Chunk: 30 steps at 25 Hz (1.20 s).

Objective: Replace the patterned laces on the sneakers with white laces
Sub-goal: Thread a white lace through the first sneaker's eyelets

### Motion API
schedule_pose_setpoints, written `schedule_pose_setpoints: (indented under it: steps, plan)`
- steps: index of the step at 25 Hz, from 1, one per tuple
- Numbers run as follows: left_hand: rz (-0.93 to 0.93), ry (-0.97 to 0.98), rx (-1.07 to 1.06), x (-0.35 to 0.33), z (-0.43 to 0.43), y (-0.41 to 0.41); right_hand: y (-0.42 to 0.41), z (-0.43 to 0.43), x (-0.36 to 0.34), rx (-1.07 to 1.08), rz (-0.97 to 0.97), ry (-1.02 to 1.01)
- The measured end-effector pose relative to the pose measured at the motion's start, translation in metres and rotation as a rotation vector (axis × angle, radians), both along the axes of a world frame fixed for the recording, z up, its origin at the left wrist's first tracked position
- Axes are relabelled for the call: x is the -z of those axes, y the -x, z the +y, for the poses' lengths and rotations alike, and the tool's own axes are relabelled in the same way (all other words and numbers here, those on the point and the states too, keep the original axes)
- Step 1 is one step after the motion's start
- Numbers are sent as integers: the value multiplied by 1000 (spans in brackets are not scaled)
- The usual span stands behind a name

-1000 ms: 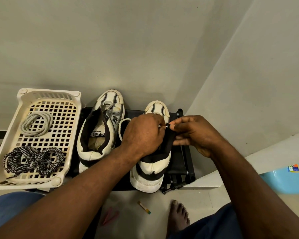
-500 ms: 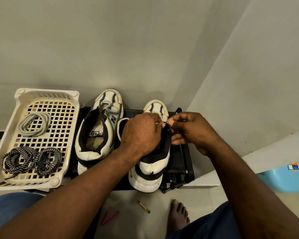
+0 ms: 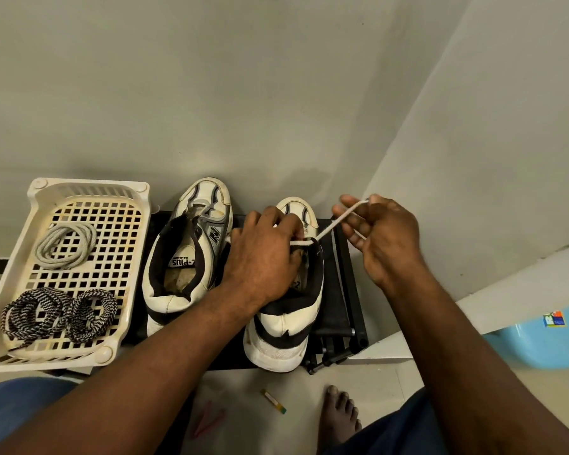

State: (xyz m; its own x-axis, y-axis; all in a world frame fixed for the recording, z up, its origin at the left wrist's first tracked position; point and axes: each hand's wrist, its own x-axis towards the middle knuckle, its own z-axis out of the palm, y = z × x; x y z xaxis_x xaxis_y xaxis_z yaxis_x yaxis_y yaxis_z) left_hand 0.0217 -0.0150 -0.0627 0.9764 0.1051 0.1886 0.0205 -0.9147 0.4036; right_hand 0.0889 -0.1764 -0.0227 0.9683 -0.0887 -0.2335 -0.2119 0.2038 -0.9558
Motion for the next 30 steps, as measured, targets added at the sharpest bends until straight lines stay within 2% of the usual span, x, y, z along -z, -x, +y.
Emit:
schedule_pose_setpoints:
  steps: [1, 2, 5, 6, 8, 10, 12, 13, 16, 17, 18, 21, 23, 24, 26, 27, 28, 29, 30]
  plan:
    - [-2, 6, -16, 0, 1, 0, -1, -5, -4, 20, 18, -142]
    - [3, 6, -35, -1, 3, 1, -3, -8, -5, 1, 8, -79]
    - [21, -28, -99, -1, 6, 1, 0, -7, 6, -274, -136, 771]
    - [20, -46, -122, -2, 7, 1, 3, -5, 9, -414, -165, 960]
    - [22, -57, -159, -1, 9, 1, 7, -4, 10, -616, -143, 1103]
    - [32, -32, -174, 2, 10, 2, 7, -7, 4, -681, -114, 1038]
    - [27, -14, -176, 5, 11, 2, 10, -13, -3, -664, -147, 764]
    - [20, -12, -175, 5, 11, 2, 11, -17, -6, -624, -190, 519]
    - [2, -7, -175, 6, 11, 2, 12, -29, -27, -553, -196, -447]
    - [-1, -2, -176, 6, 11, 1, 13, -30, -31, -542, -172, -547]
    - [2, 5, -178, 7, 11, 1, 14, -28, -31, -512, -164, -444]
    - [28, 18, -176, 7, 11, 2, 10, -22, -11, -437, -124, 455]
    - [36, 1, -162, 5, 11, 1, 9, -16, 2, -564, -131, 904]
    - [35, -7, -158, 5, 11, 1, 9, -14, 8, -660, -139, 1020]
    - [27, -23, -154, 5, 11, 1, 8, -13, 9, -745, -158, 1060]
    - [23, -30, -155, 5, 11, 0, 9, -13, 5, -727, -209, 1008]
    - [20, -38, -157, 6, 11, 0, 10, -13, 0, -687, -272, 844]
    - [19, -47, -159, 5, 11, 0, 11, -14, -6, -653, -320, 550]
    - [20, -57, -161, 5, 12, 0, 13, -16, -13, -626, -326, 158]
